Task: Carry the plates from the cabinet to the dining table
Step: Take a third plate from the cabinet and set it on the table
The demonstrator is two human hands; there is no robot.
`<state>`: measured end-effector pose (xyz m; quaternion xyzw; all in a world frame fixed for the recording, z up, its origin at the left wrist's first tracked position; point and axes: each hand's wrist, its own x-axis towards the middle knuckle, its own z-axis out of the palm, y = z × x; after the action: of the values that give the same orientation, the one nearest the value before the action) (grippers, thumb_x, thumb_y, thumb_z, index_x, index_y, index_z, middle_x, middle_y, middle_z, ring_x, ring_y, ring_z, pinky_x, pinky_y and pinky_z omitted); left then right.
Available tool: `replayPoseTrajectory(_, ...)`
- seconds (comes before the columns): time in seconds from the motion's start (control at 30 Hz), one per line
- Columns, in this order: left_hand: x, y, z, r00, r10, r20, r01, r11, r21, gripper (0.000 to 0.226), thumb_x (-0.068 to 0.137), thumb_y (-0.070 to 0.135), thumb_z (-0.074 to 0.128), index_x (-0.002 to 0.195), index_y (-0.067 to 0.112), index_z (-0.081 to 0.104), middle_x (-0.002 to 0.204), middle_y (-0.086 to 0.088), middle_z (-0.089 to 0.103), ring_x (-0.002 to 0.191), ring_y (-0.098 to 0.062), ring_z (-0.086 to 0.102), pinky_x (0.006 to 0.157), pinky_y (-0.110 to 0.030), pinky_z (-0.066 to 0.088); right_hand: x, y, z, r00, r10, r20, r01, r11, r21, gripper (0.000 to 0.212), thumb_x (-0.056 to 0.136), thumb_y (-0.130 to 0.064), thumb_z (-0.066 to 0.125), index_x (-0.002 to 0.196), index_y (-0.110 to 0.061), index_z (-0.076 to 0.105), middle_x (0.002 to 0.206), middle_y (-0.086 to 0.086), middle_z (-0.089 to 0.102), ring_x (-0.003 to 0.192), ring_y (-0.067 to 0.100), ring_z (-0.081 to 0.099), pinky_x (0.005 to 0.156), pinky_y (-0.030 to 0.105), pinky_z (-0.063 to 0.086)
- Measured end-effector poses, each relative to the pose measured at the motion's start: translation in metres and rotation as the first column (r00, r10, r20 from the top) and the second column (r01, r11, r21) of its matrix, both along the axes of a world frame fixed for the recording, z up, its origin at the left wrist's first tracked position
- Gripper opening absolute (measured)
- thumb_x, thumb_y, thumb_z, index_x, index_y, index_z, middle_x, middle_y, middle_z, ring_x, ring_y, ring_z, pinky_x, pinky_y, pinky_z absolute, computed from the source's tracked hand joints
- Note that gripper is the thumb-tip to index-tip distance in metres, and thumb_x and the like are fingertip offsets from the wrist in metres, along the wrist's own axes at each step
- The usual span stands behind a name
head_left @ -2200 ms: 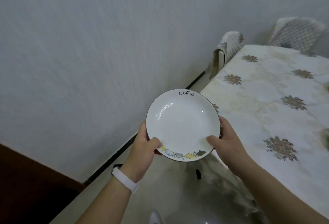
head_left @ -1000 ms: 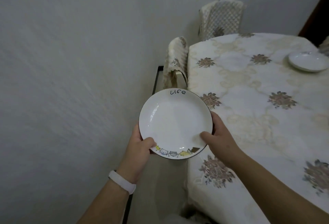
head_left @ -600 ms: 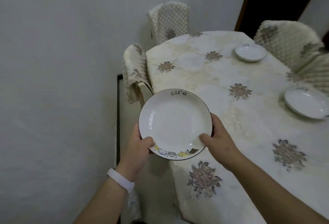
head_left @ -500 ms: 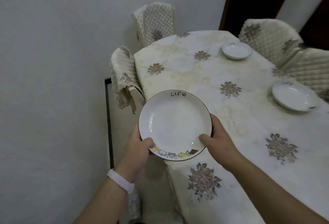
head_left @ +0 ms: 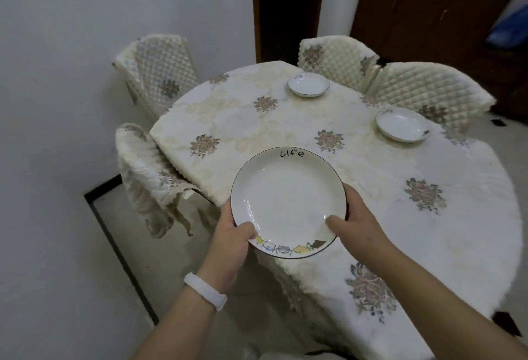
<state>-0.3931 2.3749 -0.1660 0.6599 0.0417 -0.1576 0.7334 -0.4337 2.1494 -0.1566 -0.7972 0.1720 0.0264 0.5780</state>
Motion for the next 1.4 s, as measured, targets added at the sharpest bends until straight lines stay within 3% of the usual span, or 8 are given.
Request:
replayPoseTrajectory(0.1, 0.013, 0.013, -0.002, 0.998, -0.068, 0.005, 0.069, 0.997, -0.029, 0.069, 0.071, -0.014, 0.045, 0.122, 0.030, 0.058, 0.110, 0.001, 0.070, 0.103, -0.023, 0.063, 0.077, -0.034, 0.050, -0.007, 0.016, 0.002, 0.997, -0.077, -0.003, 0.077, 0.997, -0.028, 0.064, 0.082, -0.008, 0.058, 0.135, -0.039, 0.039, 0.117, -0.017, 0.057, 0.106, 0.011, 0.057, 0.083, 0.037, 0.051)
replayPoseTrajectory(0.23, 0.024, 0.016, -0.010, 0.989, -0.147, -0.023, 0.146, 0.988, -0.049, 0.070, 0.070, -0.015, 0.044, 0.124, 0.028, 0.057, 0.106, 0.000, 0.071, 0.099, -0.023, 0.065, 0.074, -0.034, 0.052, -0.017, 0.026, -0.004, 0.985, -0.167, -0.039, 0.165, 0.985, -0.051, 0.063, 0.084, -0.010, 0.056, 0.134, -0.040, 0.035, 0.114, -0.014, 0.057, 0.084, 0.011, 0.056, 0.060, 0.026, 0.042)
replayPoseTrajectory(0.53, 0.057, -0.013, -0.026, 0.927, -0.369, -0.065, 0.372, 0.928, 0.023, 0.070, 0.078, -0.021, 0.038, 0.126, 0.026, 0.053, 0.095, 0.003, 0.072, 0.078, -0.015, 0.068, 0.057, -0.029, 0.054, -0.023, 0.013, -0.029, 0.932, -0.340, -0.124, 0.335, 0.940, -0.056, 0.065, 0.082, -0.011, 0.056, 0.137, -0.040, 0.034, 0.112, -0.015, 0.058, 0.095, 0.016, 0.059, 0.070, 0.033, 0.048)
replayPoseTrajectory(0.7, 0.082, -0.035, -0.042, 0.898, -0.428, -0.102, 0.437, 0.895, 0.093, 0.074, 0.063, -0.002, 0.049, 0.126, 0.036, 0.054, 0.114, -0.004, 0.066, 0.098, -0.027, 0.063, 0.068, -0.036, 0.055, -0.012, 0.001, -0.049, 0.900, -0.394, -0.188, 0.393, 0.919, -0.045, 0.067, 0.083, -0.011, 0.057, 0.138, -0.040, 0.033, 0.110, -0.020, 0.057, 0.098, 0.011, 0.059, 0.077, 0.034, 0.052)
replayPoseTrajectory(0.8, 0.095, -0.050, -0.047, 0.888, -0.448, -0.101, 0.458, 0.880, 0.123, 0.067, 0.067, -0.006, 0.049, 0.118, 0.036, 0.057, 0.101, 0.006, 0.068, 0.092, -0.027, 0.064, 0.072, -0.045, 0.058, -0.002, -0.011, -0.058, 0.885, -0.415, -0.209, 0.419, 0.908, -0.029, 0.067, 0.082, -0.010, 0.056, 0.138, -0.038, 0.033, 0.108, -0.015, 0.059, 0.089, 0.012, 0.059, 0.067, 0.029, 0.048)
replayPoseTrajectory(0.93, 0.115, -0.073, -0.052, 0.869, -0.476, -0.133, 0.493, 0.853, 0.168, 0.067, 0.075, -0.018, 0.043, 0.119, 0.030, 0.057, 0.096, 0.007, 0.067, 0.086, -0.023, 0.066, 0.065, -0.041, 0.058, 0.010, -0.028, -0.069, 0.867, -0.446, -0.222, 0.460, 0.888, 0.015, 0.067, 0.082, -0.011, 0.055, 0.137, -0.040, 0.031, 0.106, -0.009, 0.059, 0.075, 0.012, 0.054, 0.057, 0.024, 0.040)
replayPoseTrajectory(1.23, 0.141, -0.116, -0.078, 0.797, -0.555, -0.239, 0.601, 0.767, 0.223, 0.067, 0.070, -0.004, 0.050, 0.122, 0.038, 0.054, 0.100, 0.000, 0.071, 0.078, -0.021, 0.067, 0.058, -0.031, 0.054, 0.021, -0.057, -0.099, 0.820, -0.490, -0.297, 0.510, 0.860, -0.013, 0.068, 0.081, -0.010, 0.058, 0.139, -0.034, 0.031, 0.110, -0.018, 0.056, 0.098, 0.011, 0.057, 0.079, 0.035, 0.050)
replayPoseTrajectory(1.4, 0.141, -0.125, -0.097, 0.765, -0.579, -0.282, 0.642, 0.724, 0.252, 0.062, 0.069, -0.004, 0.051, 0.116, 0.036, 0.057, 0.086, 0.009, 0.070, 0.068, -0.009, 0.065, 0.056, -0.027, 0.052, 0.019, -0.062, -0.120, 0.804, -0.467, -0.369, 0.503, 0.864, 0.003, 0.067, 0.081, -0.012, 0.058, 0.137, -0.036, 0.030, 0.106, -0.015, 0.058, 0.088, 0.015, 0.059, 0.065, 0.027, 0.044)
